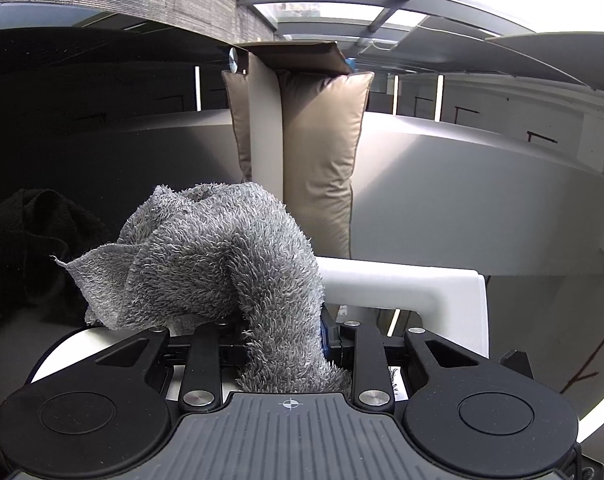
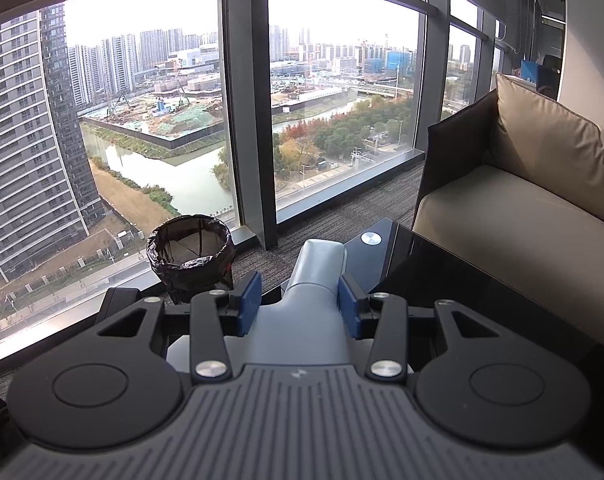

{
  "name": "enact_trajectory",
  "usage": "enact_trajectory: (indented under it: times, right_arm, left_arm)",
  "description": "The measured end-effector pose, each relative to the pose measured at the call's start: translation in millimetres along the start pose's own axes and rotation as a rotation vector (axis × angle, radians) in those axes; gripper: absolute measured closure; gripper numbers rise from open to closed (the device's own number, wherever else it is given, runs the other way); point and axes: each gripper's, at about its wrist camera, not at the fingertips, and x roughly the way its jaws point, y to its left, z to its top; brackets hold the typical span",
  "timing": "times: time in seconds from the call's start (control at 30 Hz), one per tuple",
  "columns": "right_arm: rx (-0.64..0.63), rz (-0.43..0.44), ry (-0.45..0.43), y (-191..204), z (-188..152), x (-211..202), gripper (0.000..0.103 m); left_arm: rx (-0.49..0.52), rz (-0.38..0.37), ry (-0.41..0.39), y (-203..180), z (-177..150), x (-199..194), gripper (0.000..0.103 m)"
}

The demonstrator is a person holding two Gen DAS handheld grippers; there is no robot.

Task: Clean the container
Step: 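Rub the grey cloth around the kettle opening with the left gripper while the right gripper holds the kettle, then bring the cloth in the left gripper to the kettle base while the right gripper holds the kettle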

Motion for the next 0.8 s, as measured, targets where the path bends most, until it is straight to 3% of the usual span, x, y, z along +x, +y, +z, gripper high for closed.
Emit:
enact_trajectory:
  times: [0.2,0.57,0.8]
  right_arm:
    - [-0.011,0.004,-0.001,4,0,1,0.058]
    - [-0.030,0.020,-0.002,7,2,5,0.059]
    - [-0.039,0.029,-0.003,7,2,7,0.059]
  left_arm:
    - [0.044,0.014,-0.048,-12,-1,-9,0.080]
    - [0.098,-0.133,-0.082,-42,-4,-31,0.079]
    - [0.089,-0.127,-0.115,-46,-6,-51,0.080]
